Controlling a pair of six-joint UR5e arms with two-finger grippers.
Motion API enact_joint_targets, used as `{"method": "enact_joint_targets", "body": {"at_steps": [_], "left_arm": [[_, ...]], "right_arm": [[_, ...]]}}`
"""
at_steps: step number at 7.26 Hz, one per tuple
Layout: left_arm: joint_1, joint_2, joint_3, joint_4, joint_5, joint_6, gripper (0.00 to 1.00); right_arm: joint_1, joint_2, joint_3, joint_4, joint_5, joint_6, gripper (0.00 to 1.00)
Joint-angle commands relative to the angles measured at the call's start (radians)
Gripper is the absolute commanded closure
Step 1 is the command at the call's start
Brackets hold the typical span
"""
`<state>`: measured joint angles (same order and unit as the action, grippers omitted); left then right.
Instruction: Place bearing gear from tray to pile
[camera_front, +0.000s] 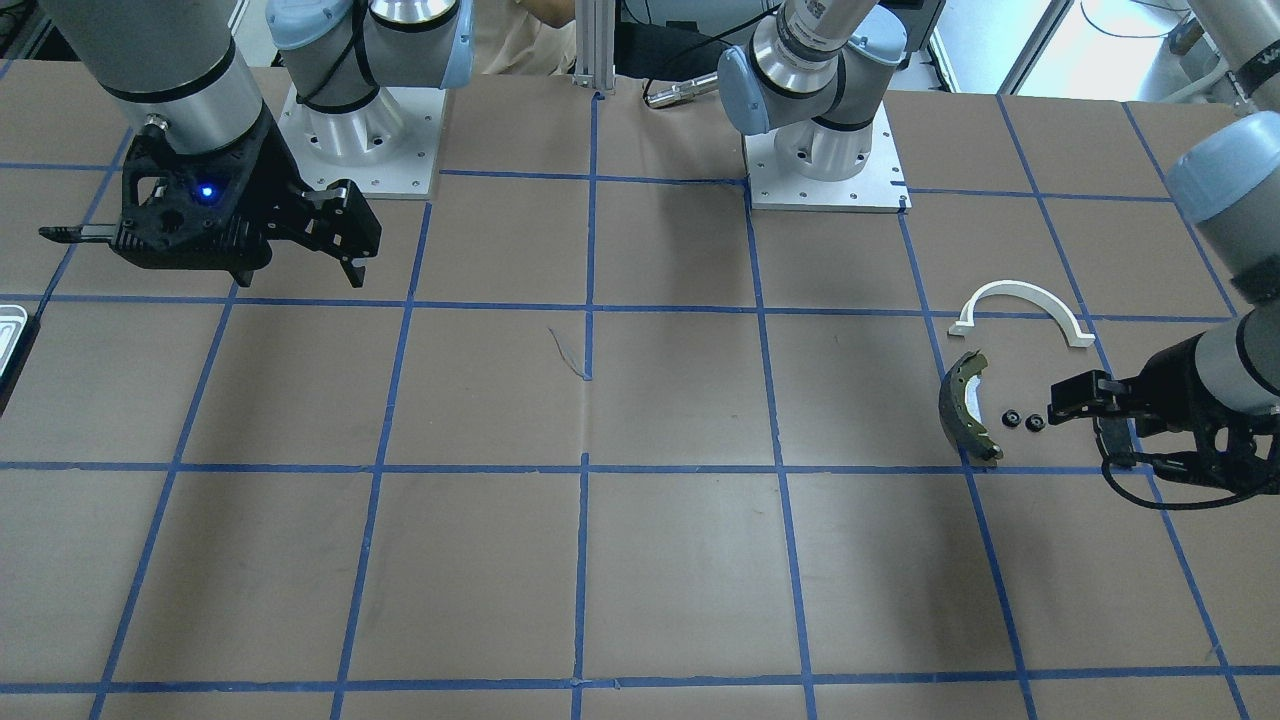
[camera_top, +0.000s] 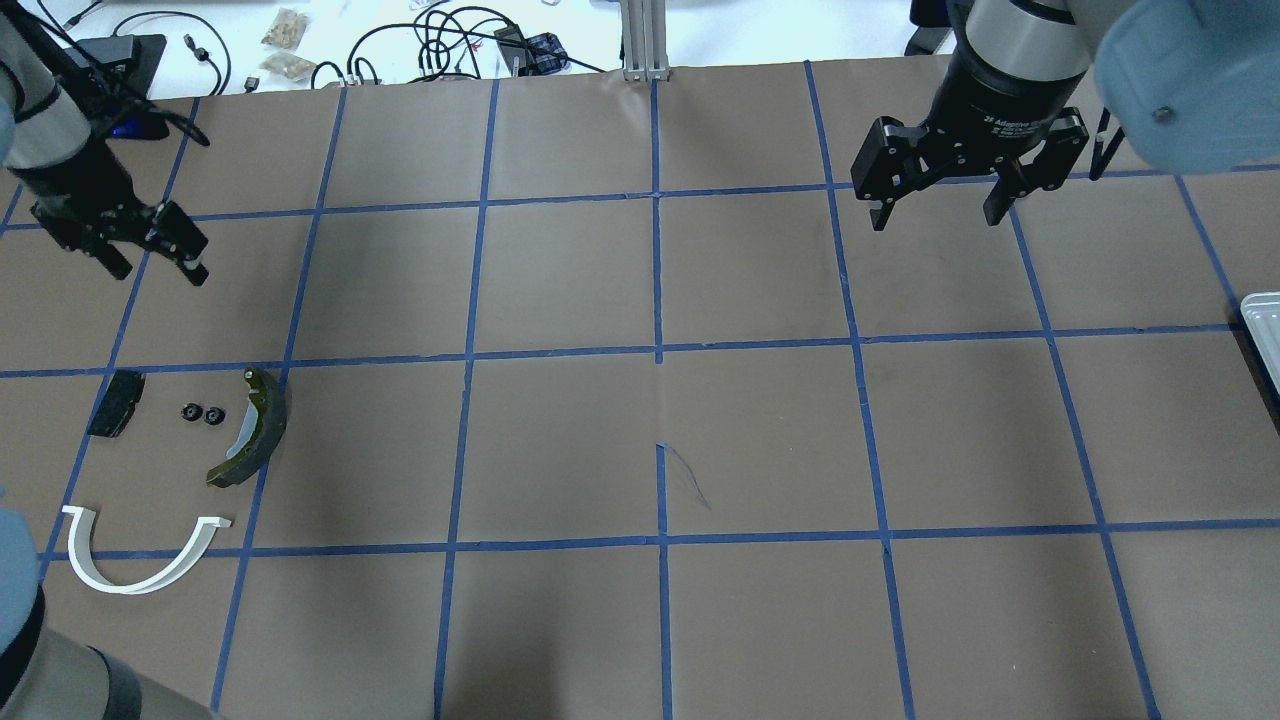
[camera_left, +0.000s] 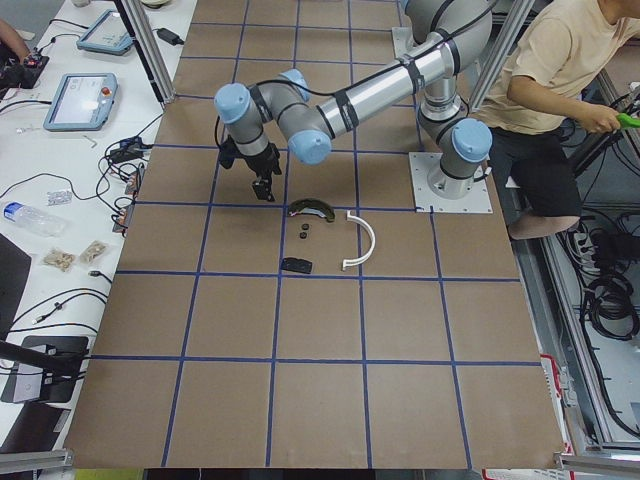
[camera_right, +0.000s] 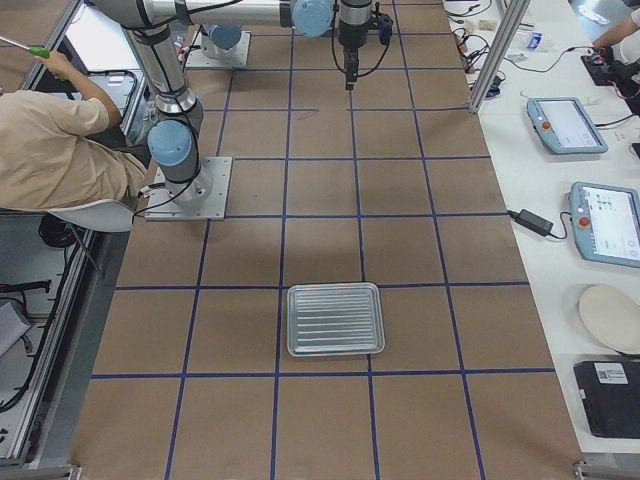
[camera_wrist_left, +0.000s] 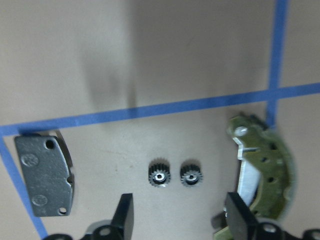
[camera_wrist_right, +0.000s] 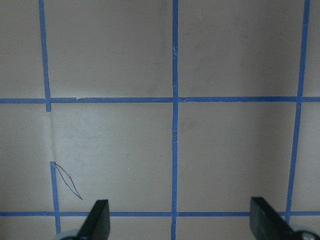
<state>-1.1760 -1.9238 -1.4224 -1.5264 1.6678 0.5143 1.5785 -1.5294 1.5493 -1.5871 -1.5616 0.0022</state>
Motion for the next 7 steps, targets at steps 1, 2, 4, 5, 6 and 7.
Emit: {"method": "enact_joint_targets", "body": {"at_steps": [1, 2, 4, 5, 6, 7], "left_arm": [[-0.132, 0.037, 0.131, -0.125, -0.02, -0.154, 0.0], [-0.178, 0.057, 0.134, -0.136, -0.023, -0.243, 0.0], [-0.258, 0.119, 0.123, -0.141, -0.075, -0.29, 0.0], [-0.29, 0.132, 0.12, -0.14, -0.13, -0.293, 0.0], [-0.319, 0.135, 0.109, -0.14, -0.126, -0.293, 0.0], [-0.345, 0.137, 0.079, -0.132, -0.123, -0.287, 0.0]], "right_arm": [[0.0, 0.0, 0.0, -0.002, 0.0, -0.001, 0.0], [0.0, 0.0, 0.0, -0.001, 0.0, -0.001, 0.0], [0.0, 0.0, 0.0, 0.001, 0.0, -0.001, 0.0], [0.0, -0.002, -0.002, 0.001, 0.001, -0.001, 0.0], [-0.002, -0.002, 0.0, -0.001, 0.001, -0.001, 0.0], [-0.003, -0.002, 0.0, -0.002, 0.001, -0.001, 0.0]]}}
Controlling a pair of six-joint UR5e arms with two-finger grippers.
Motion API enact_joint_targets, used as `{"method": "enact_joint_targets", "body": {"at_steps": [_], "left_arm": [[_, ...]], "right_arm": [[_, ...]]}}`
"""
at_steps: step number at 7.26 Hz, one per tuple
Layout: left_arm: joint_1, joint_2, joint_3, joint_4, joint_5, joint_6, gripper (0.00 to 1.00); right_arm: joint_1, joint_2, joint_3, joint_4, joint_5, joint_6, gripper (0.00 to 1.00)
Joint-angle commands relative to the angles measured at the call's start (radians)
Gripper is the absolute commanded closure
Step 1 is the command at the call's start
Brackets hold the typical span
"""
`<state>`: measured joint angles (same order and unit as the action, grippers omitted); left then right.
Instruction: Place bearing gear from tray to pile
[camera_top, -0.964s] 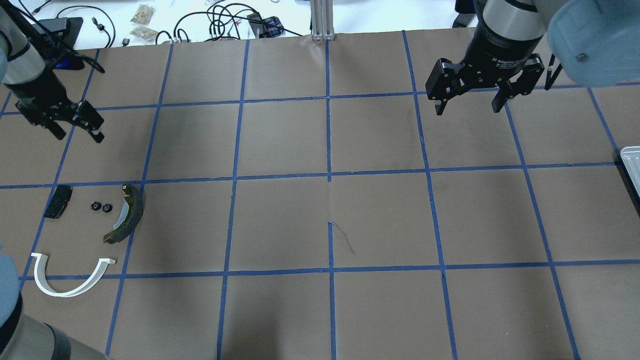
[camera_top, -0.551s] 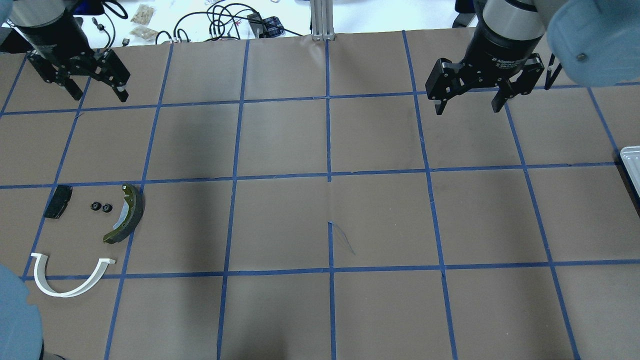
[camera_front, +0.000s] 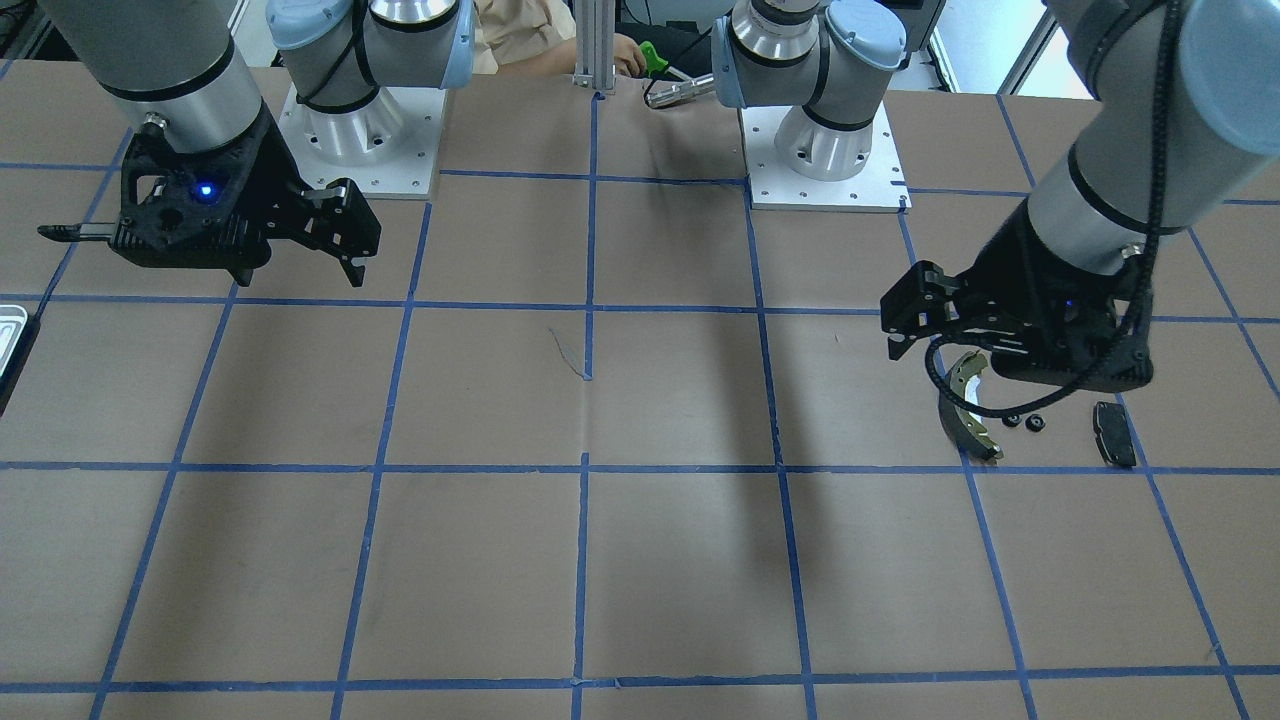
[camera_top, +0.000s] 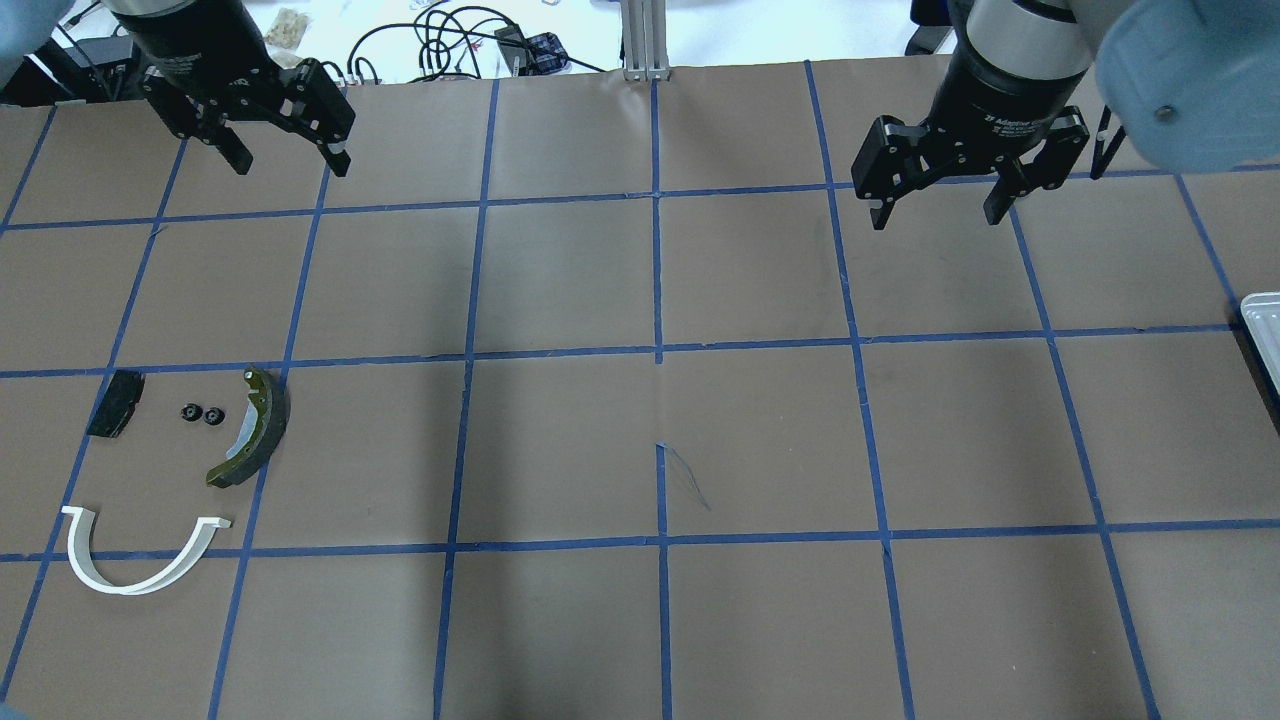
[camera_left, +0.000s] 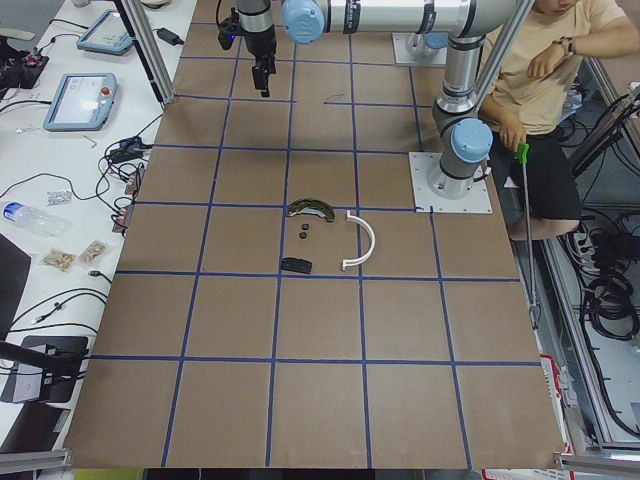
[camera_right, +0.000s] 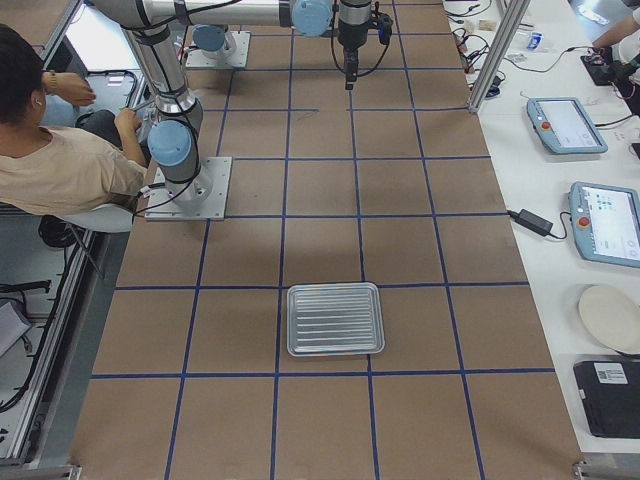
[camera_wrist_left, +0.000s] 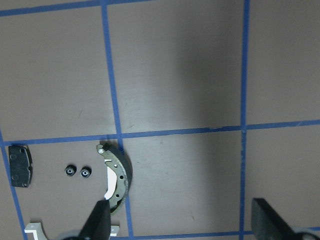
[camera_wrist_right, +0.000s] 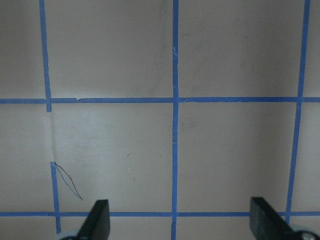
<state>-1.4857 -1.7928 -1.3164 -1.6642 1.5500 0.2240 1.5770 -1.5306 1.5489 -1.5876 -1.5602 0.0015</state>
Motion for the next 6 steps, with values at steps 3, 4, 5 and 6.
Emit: {"method": "enact_joint_targets", "body": {"at_steps": [3, 4, 5, 6], "left_arm": [[-0.042, 0.114, -0.183, 0.006, 0.028, 0.005, 0.0], [-0.042, 0.142, -0.214, 0.007, 0.065, -0.023, 0.0], [-0.042, 0.168, -0.245, 0.012, 0.064, -0.056, 0.0], [-0.042, 0.185, -0.259, 0.017, 0.061, -0.084, 0.0]], "right_arm": [[-0.002, 0.0, 0.0, 0.0, 0.002, 0.0, 0.0], [-0.002, 0.0, -0.001, 0.0, 0.002, 0.0, 0.0], [-0.002, 0.0, -0.001, -0.002, 0.0, 0.0, 0.0], [-0.005, 0.0, -0.001, 0.0, 0.0, 0.0, 0.0]]}}
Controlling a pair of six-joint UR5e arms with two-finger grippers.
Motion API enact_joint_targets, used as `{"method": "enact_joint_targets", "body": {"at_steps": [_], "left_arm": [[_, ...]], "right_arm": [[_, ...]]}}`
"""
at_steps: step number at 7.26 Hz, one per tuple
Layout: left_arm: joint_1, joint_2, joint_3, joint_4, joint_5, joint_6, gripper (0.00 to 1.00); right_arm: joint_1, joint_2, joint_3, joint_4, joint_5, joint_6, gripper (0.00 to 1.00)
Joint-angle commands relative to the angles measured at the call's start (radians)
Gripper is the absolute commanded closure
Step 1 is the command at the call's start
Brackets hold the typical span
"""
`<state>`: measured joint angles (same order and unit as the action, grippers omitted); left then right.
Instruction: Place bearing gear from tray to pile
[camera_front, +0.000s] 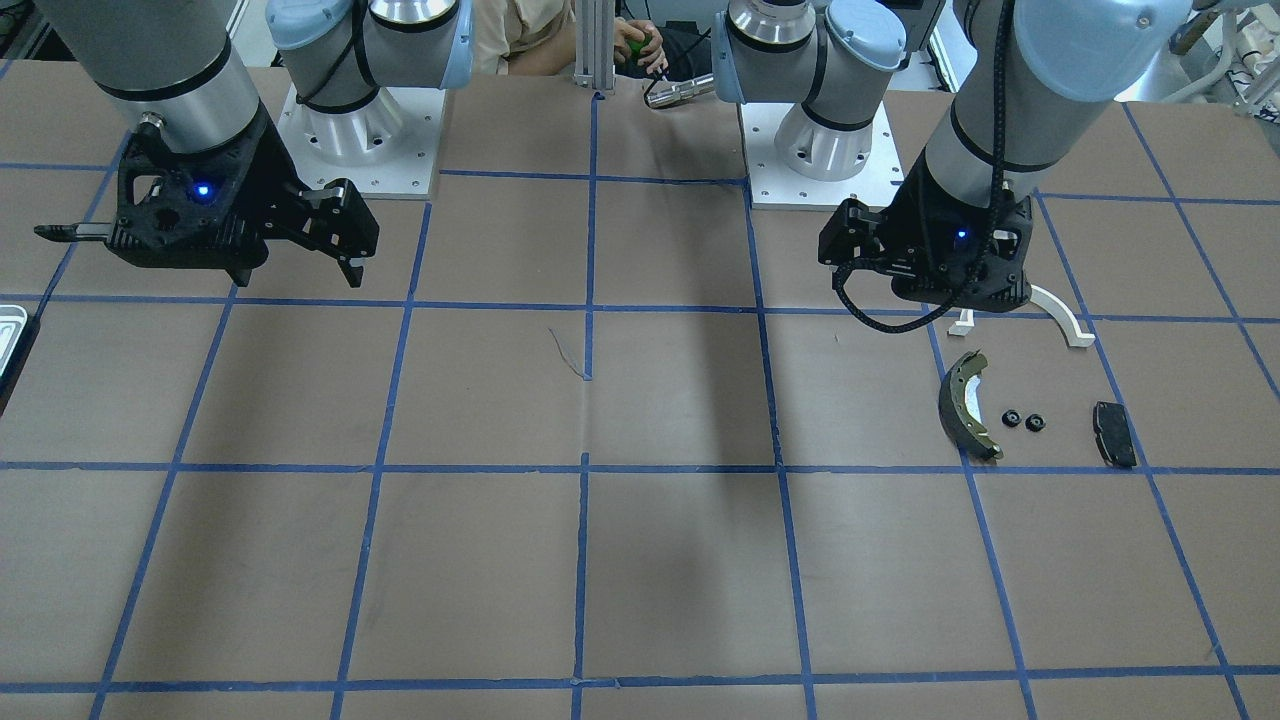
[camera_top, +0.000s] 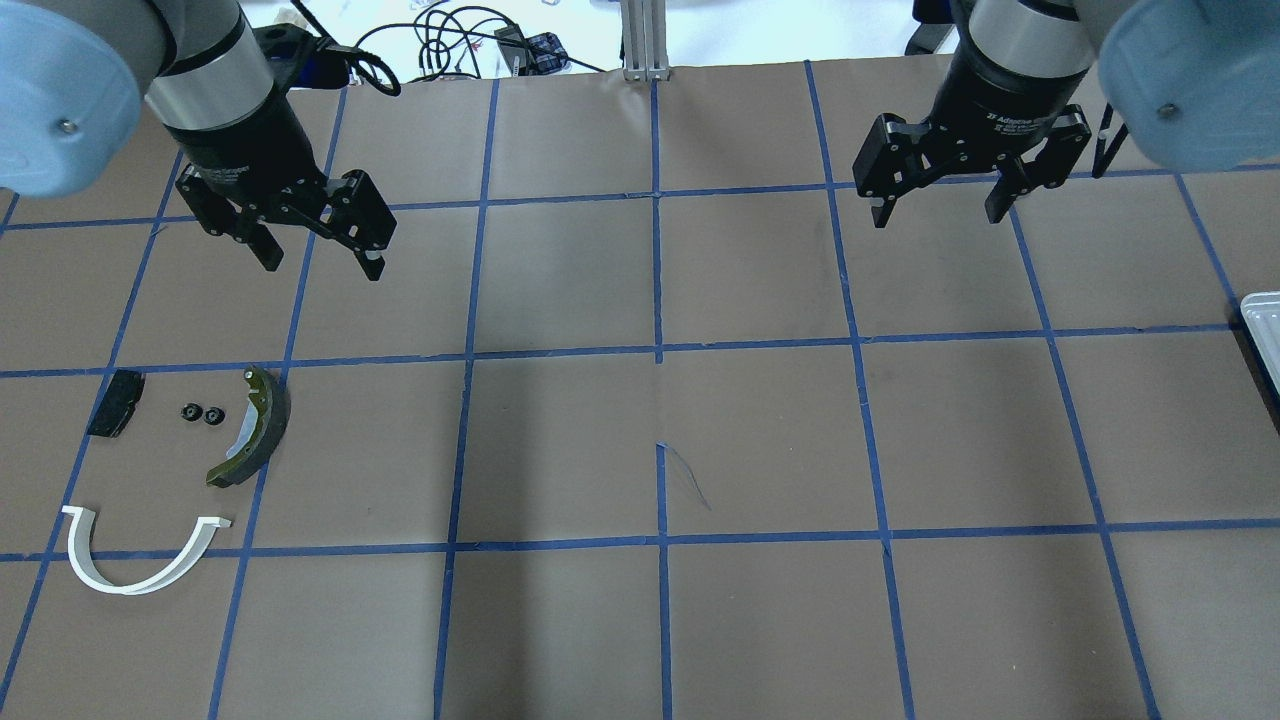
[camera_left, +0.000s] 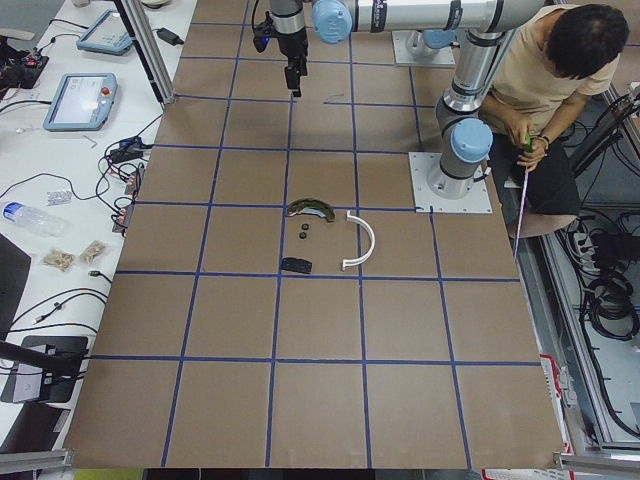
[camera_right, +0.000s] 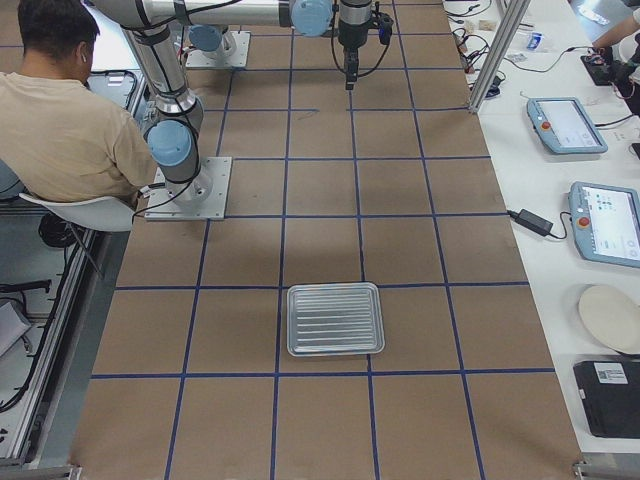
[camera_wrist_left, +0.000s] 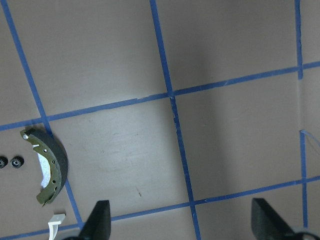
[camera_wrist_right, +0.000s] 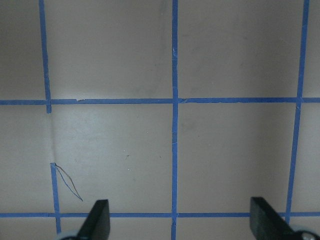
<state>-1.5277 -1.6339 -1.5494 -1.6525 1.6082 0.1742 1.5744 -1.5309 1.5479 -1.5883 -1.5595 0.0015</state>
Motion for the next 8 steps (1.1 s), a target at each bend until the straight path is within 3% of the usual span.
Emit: {"method": "enact_joint_targets", "body": {"at_steps": [1, 4, 8], "left_arm": [[0.0, 0.034, -0.031, 0.005, -0.002, -0.039, 0.0], [0.0, 0.032, -0.031, 0.01, -0.051, -0.085, 0.0], [0.0, 0.043, -0.035, 0.011, -0.04, -0.067, 0.0]], "right_arm": [[-0.007, 0.0, 0.001, 0.002, -0.001, 0.0, 0.0], [-0.008, 0.0, 0.0, 0.001, -0.001, -0.002, 0.0], [-0.008, 0.0, 0.0, 0.001, -0.002, -0.002, 0.0]]}}
